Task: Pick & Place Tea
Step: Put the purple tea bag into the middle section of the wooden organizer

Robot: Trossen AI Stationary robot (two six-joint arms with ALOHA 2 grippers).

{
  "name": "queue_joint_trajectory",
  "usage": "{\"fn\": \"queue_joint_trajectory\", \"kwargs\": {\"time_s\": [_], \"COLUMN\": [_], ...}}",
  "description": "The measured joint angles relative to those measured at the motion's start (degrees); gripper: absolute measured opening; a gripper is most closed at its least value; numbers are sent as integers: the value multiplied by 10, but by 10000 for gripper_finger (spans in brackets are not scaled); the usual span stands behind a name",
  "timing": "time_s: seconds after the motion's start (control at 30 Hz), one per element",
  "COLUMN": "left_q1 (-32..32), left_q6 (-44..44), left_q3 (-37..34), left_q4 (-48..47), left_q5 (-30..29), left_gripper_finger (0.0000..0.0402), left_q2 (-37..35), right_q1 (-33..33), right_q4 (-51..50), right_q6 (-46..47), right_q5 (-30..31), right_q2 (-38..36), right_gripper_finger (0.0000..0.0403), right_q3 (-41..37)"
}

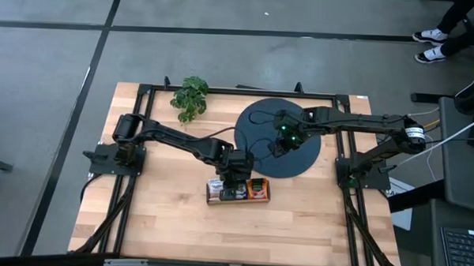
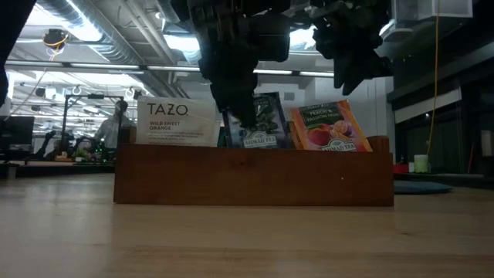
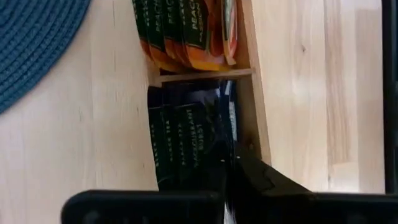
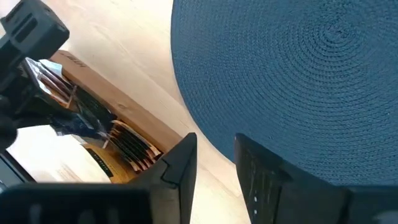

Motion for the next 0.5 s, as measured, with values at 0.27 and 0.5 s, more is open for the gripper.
{"fn": "queue_joint_trajectory", "kwargs": {"time_s": [0.27,0.5], "left_q1": [-2,-2], "left_q6": [36,45], "left_q3": [0,0], "left_q4": [-3,-4], "left_q5": [2,7], "left_gripper_finger": [3,3], "left_q2": [6,16], "right_q1": [0,0], "right_q4": [0,1], "right_q6": [-1,0], "right_q5": [0,0], "right_q2": [0,0], "right_gripper_finger": [110,110], "right_q3": [0,0]}}
